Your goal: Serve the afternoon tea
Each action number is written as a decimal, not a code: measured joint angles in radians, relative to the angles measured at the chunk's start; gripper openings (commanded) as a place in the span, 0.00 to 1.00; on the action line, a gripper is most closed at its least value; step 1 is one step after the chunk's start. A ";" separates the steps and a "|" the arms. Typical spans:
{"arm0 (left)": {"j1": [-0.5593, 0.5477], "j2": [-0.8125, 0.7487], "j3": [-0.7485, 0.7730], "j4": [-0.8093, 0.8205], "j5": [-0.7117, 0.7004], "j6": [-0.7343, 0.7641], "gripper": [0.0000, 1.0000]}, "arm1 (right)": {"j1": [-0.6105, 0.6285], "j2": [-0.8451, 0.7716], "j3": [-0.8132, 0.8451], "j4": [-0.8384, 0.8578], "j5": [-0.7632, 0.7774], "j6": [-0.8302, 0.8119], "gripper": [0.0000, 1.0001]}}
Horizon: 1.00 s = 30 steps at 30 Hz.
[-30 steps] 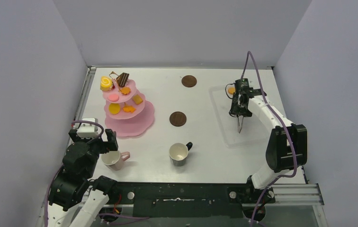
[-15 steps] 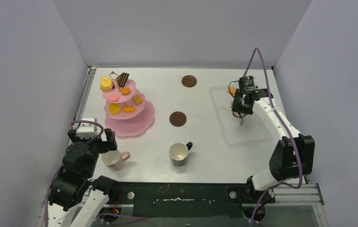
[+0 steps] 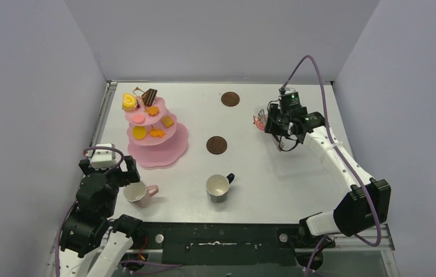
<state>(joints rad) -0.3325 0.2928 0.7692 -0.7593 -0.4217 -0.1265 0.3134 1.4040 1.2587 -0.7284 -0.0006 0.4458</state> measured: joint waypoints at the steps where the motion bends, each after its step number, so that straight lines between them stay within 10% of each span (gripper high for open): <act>1: 0.002 0.000 0.000 0.000 -0.003 0.000 0.87 | 0.019 -0.002 0.000 0.013 -0.014 0.015 0.37; 30: 0.007 -0.010 0.000 -0.008 -0.021 -0.001 0.87 | 0.404 0.277 0.157 0.418 -0.216 0.330 0.38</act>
<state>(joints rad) -0.3252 0.2829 0.7692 -0.7670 -0.4431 -0.1276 0.7174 1.6814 1.4158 -0.3107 -0.2165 0.7753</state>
